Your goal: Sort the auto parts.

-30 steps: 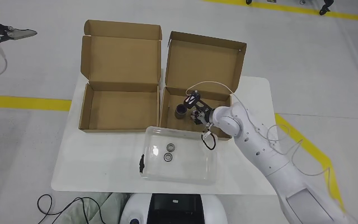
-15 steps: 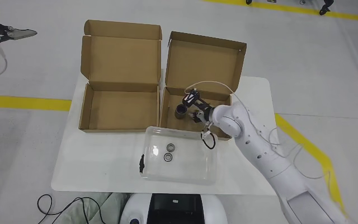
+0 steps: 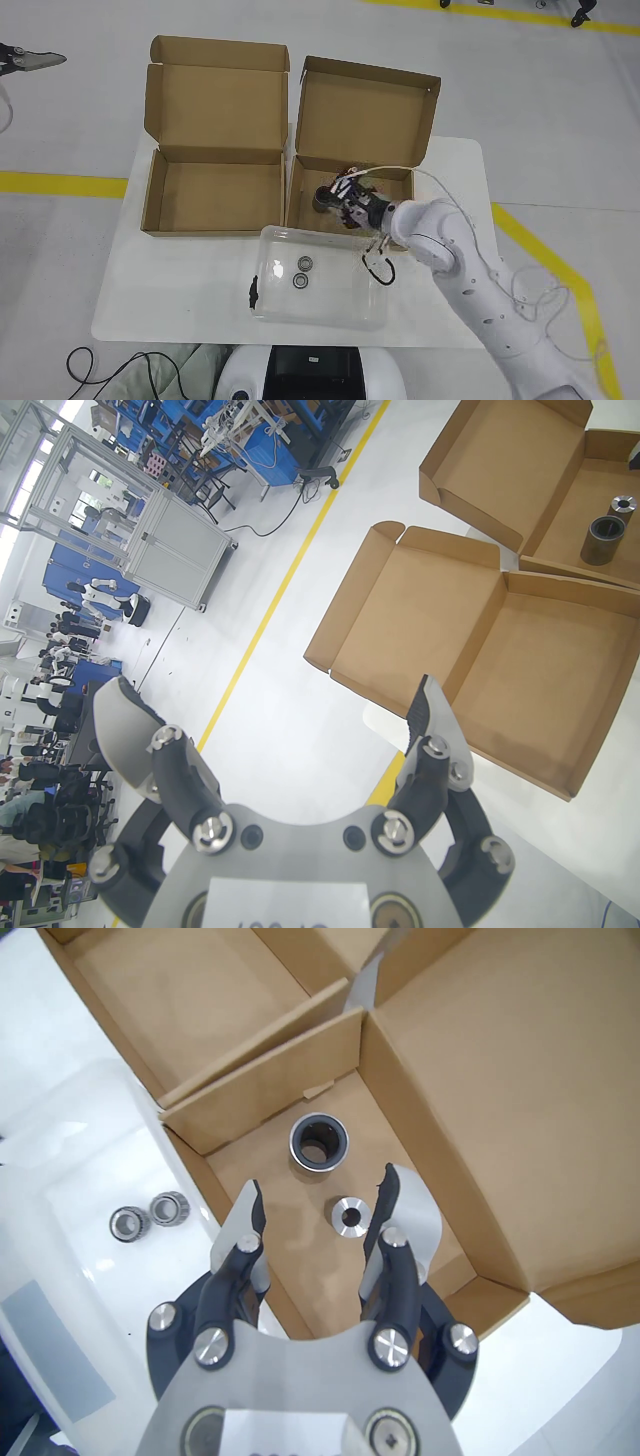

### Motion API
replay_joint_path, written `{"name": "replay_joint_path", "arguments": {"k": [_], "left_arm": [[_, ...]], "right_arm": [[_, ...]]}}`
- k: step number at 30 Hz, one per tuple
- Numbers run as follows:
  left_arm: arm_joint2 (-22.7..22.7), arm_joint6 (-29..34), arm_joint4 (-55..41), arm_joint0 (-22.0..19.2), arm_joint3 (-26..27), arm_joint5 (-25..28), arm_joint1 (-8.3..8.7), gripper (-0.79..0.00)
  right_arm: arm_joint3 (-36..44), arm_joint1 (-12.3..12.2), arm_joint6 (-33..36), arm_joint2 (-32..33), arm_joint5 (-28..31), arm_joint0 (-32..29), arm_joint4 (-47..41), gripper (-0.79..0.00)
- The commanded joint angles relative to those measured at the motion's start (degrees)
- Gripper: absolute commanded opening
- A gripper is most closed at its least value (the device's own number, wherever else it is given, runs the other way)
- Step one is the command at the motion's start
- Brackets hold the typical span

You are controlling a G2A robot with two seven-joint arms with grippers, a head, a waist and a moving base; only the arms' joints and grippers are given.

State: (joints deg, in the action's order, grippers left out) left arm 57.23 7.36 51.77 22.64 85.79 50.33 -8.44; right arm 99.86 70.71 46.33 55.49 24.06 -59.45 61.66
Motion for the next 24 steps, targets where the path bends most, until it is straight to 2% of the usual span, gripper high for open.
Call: {"name": "replay_joint_path", "arguments": {"k": [1, 7, 11, 14, 24], "left_arm": [[0.0, 0.0, 0.0, 0.0, 0.0, 0.0, 0.00, 0.000], [0.0, 0.0, 0.0, 0.0, 0.0, 0.0, 0.00, 0.000], [0.0, 0.0, 0.0, 0.0, 0.0, 0.0, 0.00, 0.000], [0.0, 0.0, 0.0, 0.0, 0.0, 0.0, 0.00, 0.000], [0.0, 0.0, 0.0, 0.0, 0.0, 0.0, 0.00, 0.000]], "right_arm": [[1.8, -0.2, -2.2, 0.2, 2.8, -1.5, -1.1, -0.369], [4.2, -0.9, -8.2, -0.6, 10.5, -5.9, -1.5, -0.339], [4.6, -1.3, -10.5, -2.2, 15.7, -7.8, 0.7, -0.320], [4.7, -1.5, -11.0, -3.3, 17.4, -8.8, 3.1, -0.311], [3.1, -2.0, -15.9, -5.6, 19.2, -10.5, 10.9, -0.409]]}}
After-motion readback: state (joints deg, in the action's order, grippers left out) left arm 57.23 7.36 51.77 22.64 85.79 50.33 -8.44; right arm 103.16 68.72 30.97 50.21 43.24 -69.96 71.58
